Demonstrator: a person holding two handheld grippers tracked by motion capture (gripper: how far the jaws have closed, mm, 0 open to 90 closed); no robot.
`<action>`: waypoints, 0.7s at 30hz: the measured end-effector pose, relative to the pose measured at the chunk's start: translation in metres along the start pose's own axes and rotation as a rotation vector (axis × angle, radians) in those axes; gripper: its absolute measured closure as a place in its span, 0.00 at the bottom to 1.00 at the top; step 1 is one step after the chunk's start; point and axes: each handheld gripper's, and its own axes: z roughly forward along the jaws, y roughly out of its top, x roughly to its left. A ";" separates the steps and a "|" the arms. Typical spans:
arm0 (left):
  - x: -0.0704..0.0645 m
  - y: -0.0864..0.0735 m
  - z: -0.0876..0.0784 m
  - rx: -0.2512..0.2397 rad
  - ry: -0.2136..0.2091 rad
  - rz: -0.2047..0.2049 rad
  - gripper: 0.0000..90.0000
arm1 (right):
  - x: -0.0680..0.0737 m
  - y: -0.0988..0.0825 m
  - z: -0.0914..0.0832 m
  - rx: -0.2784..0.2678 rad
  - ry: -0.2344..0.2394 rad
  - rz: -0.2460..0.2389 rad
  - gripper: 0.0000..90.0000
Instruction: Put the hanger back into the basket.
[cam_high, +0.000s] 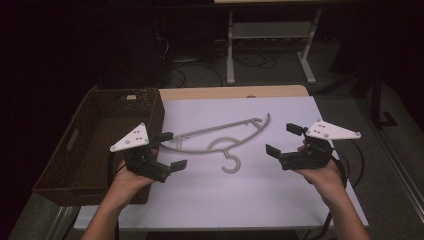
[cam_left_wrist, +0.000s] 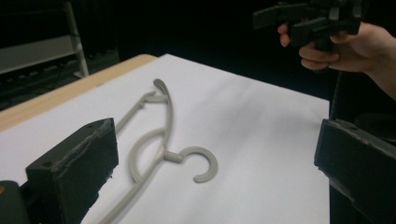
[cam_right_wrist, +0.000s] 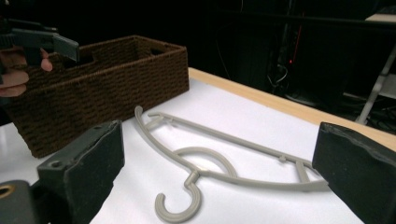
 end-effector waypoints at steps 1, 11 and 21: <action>-0.001 -0.001 0.003 0.008 -0.002 0.001 0.00 | -0.001 -0.001 0.001 0.007 0.001 -0.001 0.02; -0.008 -0.017 0.031 0.076 -0.036 0.006 0.00 | -0.004 -0.005 0.018 0.065 -0.006 -0.008 0.03; -0.006 -0.044 0.041 0.107 -0.054 -0.025 0.00 | -0.009 -0.007 0.049 0.129 -0.006 -0.003 0.10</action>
